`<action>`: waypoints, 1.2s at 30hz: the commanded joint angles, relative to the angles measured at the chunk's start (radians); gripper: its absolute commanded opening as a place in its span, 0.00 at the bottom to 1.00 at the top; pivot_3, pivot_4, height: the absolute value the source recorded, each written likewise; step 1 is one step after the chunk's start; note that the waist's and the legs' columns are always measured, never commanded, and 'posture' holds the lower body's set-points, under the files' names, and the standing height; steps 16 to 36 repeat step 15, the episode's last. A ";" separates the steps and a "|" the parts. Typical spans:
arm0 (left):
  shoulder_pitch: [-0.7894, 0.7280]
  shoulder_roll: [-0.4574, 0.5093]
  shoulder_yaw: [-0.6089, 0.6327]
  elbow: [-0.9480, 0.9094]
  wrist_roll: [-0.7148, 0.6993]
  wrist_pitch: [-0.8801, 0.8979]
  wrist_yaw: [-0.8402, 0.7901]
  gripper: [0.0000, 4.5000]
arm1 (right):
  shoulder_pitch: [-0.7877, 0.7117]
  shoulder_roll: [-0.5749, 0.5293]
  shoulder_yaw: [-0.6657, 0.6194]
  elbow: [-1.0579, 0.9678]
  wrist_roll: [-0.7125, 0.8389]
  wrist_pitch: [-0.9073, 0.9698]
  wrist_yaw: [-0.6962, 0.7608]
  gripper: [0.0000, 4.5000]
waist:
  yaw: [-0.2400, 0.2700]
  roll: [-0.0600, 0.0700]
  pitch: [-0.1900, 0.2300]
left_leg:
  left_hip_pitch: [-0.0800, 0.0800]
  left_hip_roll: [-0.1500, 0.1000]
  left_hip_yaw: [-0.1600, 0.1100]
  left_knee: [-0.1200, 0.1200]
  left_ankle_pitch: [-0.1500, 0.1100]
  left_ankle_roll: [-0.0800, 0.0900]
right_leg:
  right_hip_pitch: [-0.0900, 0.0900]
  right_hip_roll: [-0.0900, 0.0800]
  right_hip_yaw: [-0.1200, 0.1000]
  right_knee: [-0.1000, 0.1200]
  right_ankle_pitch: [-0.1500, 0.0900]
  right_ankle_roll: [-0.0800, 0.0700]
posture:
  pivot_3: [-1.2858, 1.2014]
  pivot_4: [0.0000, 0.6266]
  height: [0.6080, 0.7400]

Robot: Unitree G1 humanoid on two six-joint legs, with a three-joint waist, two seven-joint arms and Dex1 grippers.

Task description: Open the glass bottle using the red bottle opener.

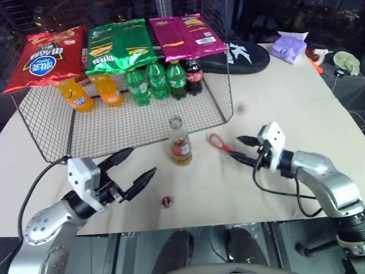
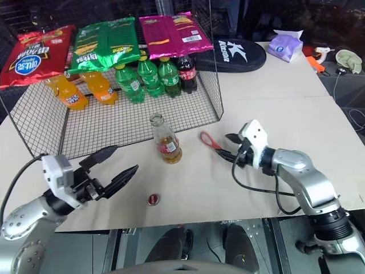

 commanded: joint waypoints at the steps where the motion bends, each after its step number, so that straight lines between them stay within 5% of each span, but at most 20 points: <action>1: 0.080 0.017 0.053 -0.054 -0.036 0.039 -0.020 1.00 | 0.084 -0.025 -0.077 -0.033 0.067 -0.014 0.088 0.86 | 0.005 0.000 0.000 | 0.000 0.000 0.000 0.000 0.000 0.000 | 0.000 0.000 0.000 0.000 0.000 0.000 | 0.52 0.24 1.00; 10: 0.151 -0.012 0.068 0.082 0.200 -0.070 0.015 1.00 | 0.280 0.004 -0.251 0.092 0.078 -0.288 0.238 0.86 | 0.007 0.000 0.000 | 0.002 0.000 0.001 0.000 -0.003 0.005 | 0.003 0.001 0.000 -0.001 0.000 0.000 | 0.52 0.24 1.00; 36: 0.135 -0.018 0.077 0.126 0.235 -0.122 0.008 1.00 | 0.301 -0.037 -0.293 0.169 0.067 -0.326 0.306 0.86 | 0.007 0.000 0.000 | 0.002 0.001 0.001 0.000 -0.003 0.005 | 0.003 0.000 0.000 0.000 0.000 0.000 | 0.52 0.24 1.00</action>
